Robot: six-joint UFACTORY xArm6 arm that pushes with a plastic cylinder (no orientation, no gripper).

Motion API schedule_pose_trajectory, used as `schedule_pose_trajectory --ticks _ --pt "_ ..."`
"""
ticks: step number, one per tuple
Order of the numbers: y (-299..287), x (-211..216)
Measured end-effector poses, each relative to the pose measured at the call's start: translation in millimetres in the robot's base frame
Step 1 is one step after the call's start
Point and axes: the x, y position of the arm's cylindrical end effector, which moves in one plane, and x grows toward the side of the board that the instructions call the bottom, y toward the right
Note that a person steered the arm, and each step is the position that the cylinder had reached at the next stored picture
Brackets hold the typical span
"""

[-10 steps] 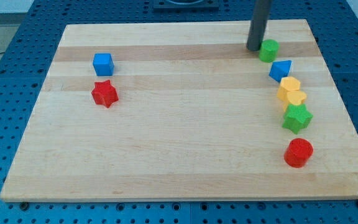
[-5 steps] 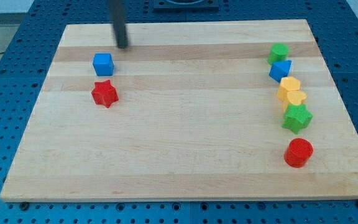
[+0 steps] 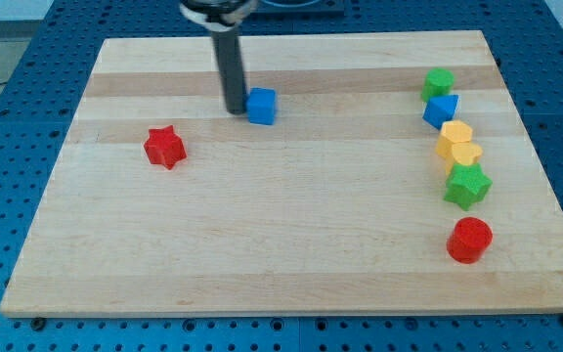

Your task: Move the blue cube above the green circle

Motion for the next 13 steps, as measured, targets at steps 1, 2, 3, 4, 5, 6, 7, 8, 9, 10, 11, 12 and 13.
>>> schedule_pose_trajectory --ticks 1,2,3,4,5,6,7,8,9,10,11,12,13 --pt "31.9 11.4" --pt "48.1 32.2" --pt "56.9 49.7" --pt "75.0 38.1" --pt "81.5 -14.6" --pt "99.2 -36.3" --pt "141.3 -34.8" --pt "156.3 -30.4" --pt "150.7 -38.9" --pt "150.7 -56.7" --pt "152.6 -76.1" --pt "158.8 -87.8" --pt "183.5 -87.8"
